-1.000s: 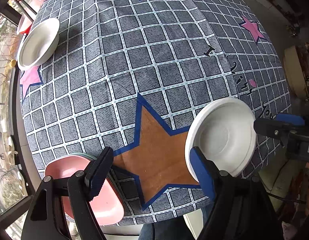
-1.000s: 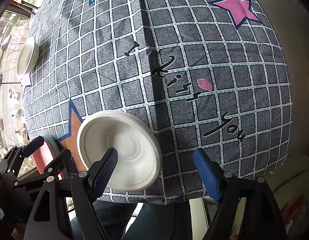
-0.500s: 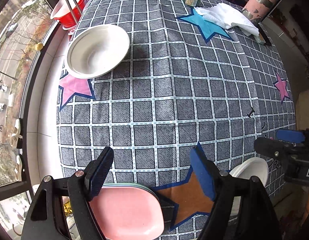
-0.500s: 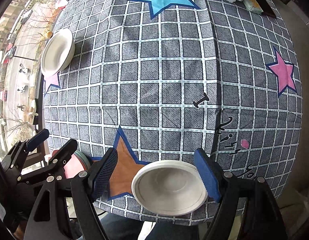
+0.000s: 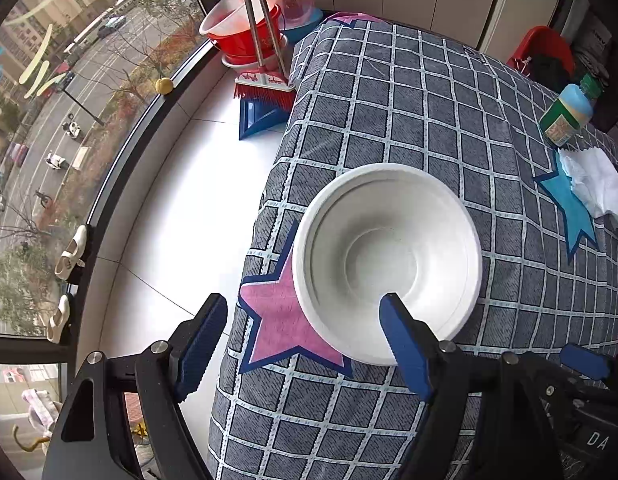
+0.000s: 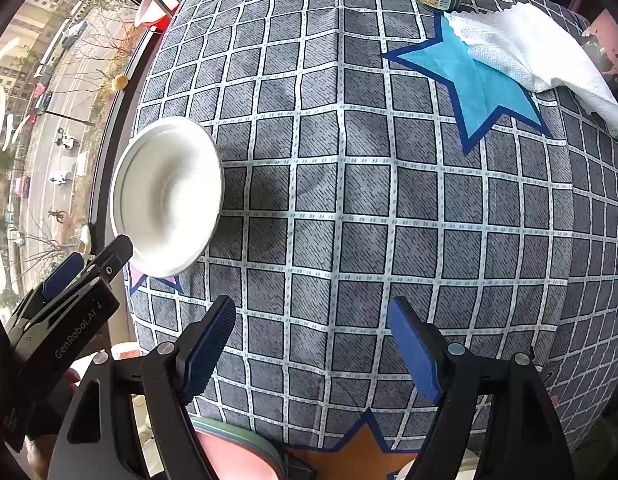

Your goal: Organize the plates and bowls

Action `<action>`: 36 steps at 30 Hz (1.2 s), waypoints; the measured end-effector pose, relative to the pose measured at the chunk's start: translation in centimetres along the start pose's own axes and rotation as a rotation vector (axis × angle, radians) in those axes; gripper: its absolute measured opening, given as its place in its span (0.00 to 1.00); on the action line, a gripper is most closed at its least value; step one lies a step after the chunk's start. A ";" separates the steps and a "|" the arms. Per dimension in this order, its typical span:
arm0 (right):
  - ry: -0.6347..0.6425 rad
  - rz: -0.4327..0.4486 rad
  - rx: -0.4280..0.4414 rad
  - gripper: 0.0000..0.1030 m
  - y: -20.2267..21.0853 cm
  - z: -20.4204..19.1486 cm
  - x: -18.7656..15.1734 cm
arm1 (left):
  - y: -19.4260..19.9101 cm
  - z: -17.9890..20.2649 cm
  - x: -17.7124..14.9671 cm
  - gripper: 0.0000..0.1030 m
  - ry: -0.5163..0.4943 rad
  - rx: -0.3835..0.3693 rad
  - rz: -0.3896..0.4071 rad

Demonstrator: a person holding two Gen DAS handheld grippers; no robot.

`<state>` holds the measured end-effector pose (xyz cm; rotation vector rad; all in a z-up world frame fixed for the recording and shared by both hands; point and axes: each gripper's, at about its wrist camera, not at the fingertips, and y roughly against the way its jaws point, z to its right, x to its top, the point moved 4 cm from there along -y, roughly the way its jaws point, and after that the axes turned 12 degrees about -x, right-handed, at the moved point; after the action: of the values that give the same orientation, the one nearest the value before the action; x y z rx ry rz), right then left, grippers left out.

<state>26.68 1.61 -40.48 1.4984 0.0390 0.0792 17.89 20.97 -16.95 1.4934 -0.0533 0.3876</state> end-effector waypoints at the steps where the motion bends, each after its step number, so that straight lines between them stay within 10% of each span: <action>1: -0.006 0.006 0.001 0.77 -0.3 -0.5 0.6 | -0.4 -0.1 0.4 0.79 -0.003 0.000 0.006; 13: -0.005 -0.009 0.031 0.77 -4.7 -4.2 4.2 | -6.8 -0.5 3.0 0.79 -0.097 0.042 -0.065; 16: -0.024 -0.013 0.067 0.72 -5.0 -4.2 4.2 | -7.1 -0.4 3.1 0.65 -0.081 -0.008 -0.084; 18: -0.009 -0.020 0.115 0.55 -5.1 -4.7 4.3 | -7.1 0.2 3.1 0.46 -0.091 -0.030 -0.093; 24: -0.015 -0.062 0.145 0.21 -5.2 -4.6 4.8 | -7.1 3.4 2.5 0.41 -0.147 -0.072 -0.139; 36: -0.050 -0.103 0.102 0.21 -5.1 4.7 1.6 | -7.2 13.4 -0.3 0.54 -0.285 -0.109 -0.165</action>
<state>28.80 -3.33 -45.20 1.5967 0.0810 -0.0431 22.31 7.65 -22.76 1.4243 -0.1734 0.0358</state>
